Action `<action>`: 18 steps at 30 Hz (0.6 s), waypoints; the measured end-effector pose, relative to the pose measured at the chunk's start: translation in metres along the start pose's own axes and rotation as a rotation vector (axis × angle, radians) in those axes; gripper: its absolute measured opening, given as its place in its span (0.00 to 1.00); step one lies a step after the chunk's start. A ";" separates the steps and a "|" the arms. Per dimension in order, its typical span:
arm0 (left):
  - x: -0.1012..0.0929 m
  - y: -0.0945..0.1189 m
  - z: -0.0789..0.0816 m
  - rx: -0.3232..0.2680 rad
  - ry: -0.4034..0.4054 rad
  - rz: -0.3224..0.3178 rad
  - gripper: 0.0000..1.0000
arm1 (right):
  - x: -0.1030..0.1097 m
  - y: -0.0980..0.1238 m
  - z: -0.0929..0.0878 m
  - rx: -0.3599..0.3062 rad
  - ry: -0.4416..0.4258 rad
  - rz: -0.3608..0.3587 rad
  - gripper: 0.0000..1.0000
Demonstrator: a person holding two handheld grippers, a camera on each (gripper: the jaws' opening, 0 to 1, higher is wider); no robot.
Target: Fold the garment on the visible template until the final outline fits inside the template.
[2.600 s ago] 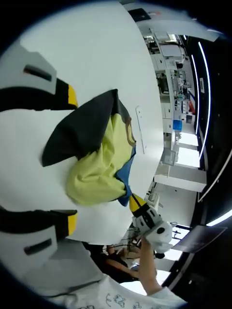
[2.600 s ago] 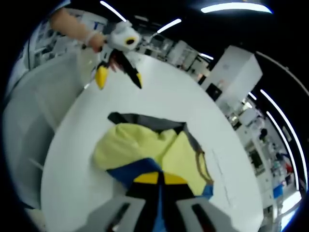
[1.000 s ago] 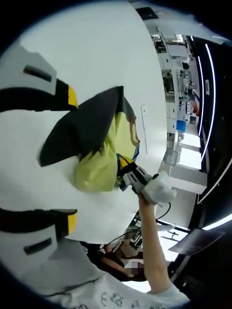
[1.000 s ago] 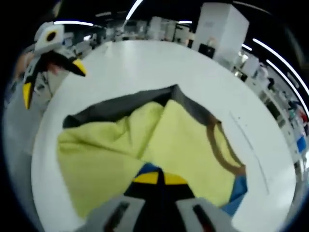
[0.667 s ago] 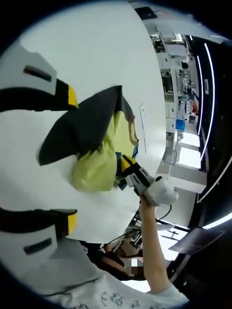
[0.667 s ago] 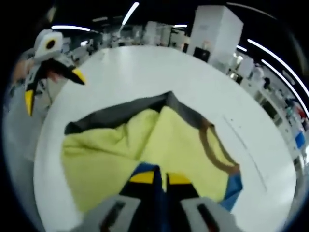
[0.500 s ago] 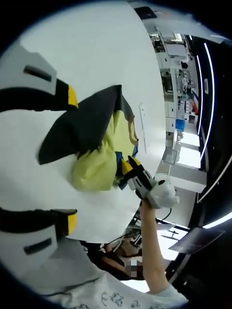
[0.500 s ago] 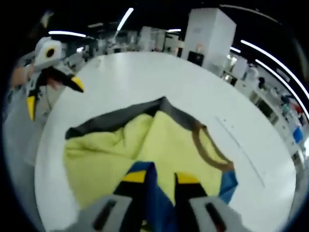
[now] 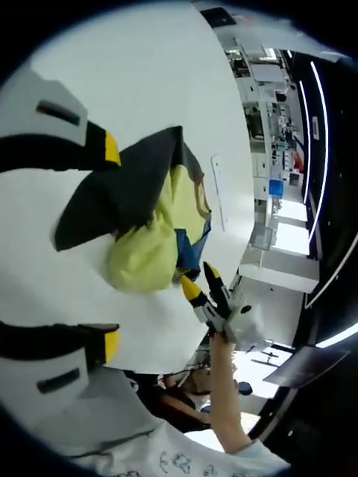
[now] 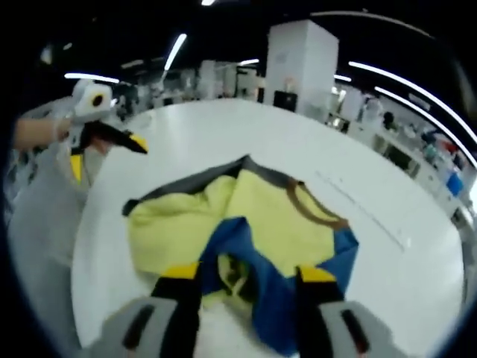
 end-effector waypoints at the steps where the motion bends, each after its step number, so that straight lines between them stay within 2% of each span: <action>1: 0.000 0.000 0.001 0.000 -0.003 0.000 0.82 | -0.001 0.003 -0.003 0.001 -0.012 0.003 0.53; 5: 0.000 0.000 0.002 -0.005 -0.004 -0.003 0.82 | 0.009 0.015 -0.010 -0.019 -0.031 0.002 0.68; 6: -0.001 0.000 0.002 -0.004 -0.006 -0.005 0.82 | 0.006 0.017 -0.010 -0.022 -0.033 0.002 0.69; 8: -0.001 -0.001 0.002 -0.001 -0.008 -0.009 0.82 | 0.017 0.023 -0.017 -0.026 -0.038 0.004 0.72; 13: -0.002 -0.001 0.005 -0.009 -0.011 -0.014 0.82 | 0.018 0.030 -0.031 -0.019 -0.046 0.004 0.77; 14: -0.002 -0.001 0.005 -0.012 -0.012 -0.014 0.82 | 0.026 0.035 -0.035 -0.018 -0.051 0.003 0.80; 16: -0.003 -0.002 0.006 -0.014 -0.013 -0.016 0.82 | 0.021 0.037 -0.039 -0.022 -0.063 -0.001 0.85; 18: -0.004 -0.002 0.006 -0.014 -0.013 -0.017 0.82 | 0.028 0.042 -0.047 -0.014 -0.061 -0.010 0.87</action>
Point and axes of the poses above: the point that each gripper's makers call its tool centre point, and the gripper's own axes: y roughly backward along the fingers, x roughly to its left, z roughly out of its top, the point moved 2 cm from there along y, roughly backward along the fingers, and after that the axes turned 12 degrees about -y, right-handed, at the moved point
